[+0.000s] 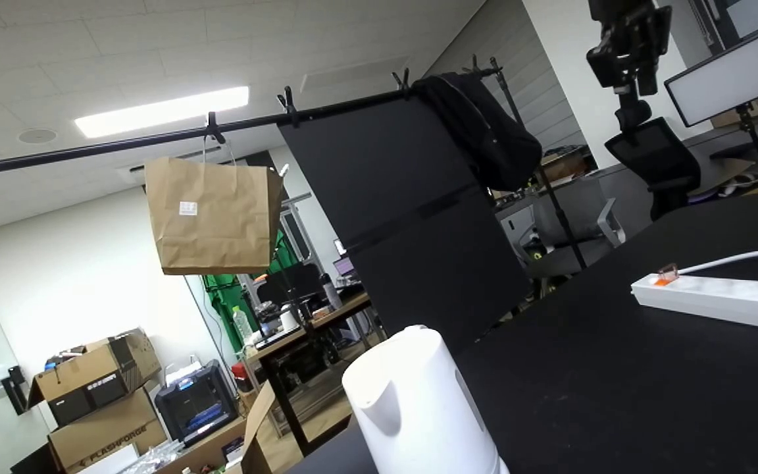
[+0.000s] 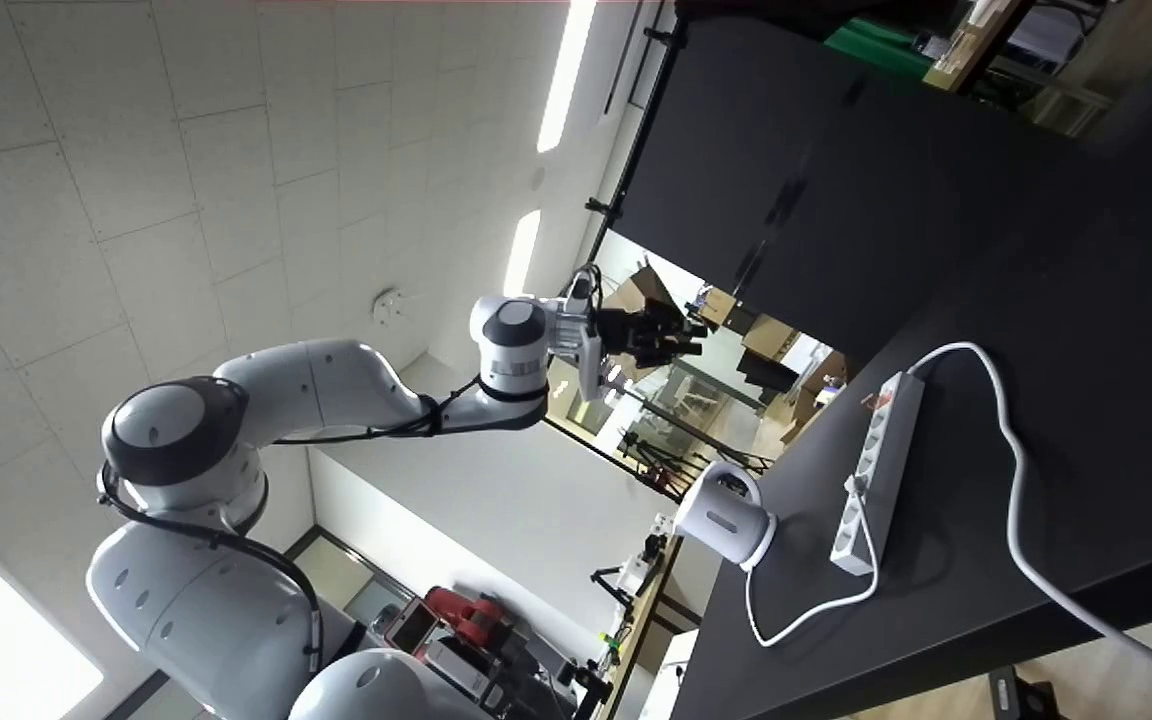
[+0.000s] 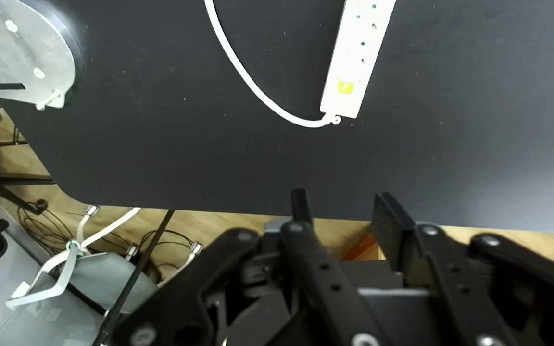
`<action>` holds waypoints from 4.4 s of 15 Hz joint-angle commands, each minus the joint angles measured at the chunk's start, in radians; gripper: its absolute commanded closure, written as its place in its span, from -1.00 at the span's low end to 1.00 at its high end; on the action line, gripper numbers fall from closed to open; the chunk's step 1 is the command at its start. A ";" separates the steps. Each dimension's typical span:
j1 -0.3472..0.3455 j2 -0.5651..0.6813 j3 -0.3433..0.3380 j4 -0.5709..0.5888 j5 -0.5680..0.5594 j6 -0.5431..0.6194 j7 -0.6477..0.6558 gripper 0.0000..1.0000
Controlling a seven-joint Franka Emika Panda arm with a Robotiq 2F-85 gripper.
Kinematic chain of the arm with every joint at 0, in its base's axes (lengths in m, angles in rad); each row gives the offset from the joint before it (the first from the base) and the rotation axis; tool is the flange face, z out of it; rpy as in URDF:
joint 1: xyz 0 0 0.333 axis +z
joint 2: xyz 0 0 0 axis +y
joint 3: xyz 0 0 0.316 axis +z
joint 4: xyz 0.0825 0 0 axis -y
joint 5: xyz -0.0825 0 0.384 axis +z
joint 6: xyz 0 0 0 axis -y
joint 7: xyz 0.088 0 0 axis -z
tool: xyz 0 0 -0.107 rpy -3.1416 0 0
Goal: Turn on the kettle
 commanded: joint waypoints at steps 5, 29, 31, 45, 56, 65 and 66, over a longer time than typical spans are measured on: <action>0.097 0.147 -0.085 0.171 0.018 -0.026 -0.012 0.78; 0.229 0.317 -0.043 0.276 0.136 0.299 0.014 1.00; 0.244 0.360 -0.017 0.297 0.182 0.379 0.018 1.00; 0.295 0.451 0.042 0.394 0.355 0.341 -0.113 0.98; 0.273 0.497 0.075 0.461 0.396 0.316 -0.165 1.00; 0.175 0.667 0.231 0.696 0.595 0.173 -0.357 1.00; 0.169 0.685 0.240 0.726 0.614 0.144 -0.370 1.00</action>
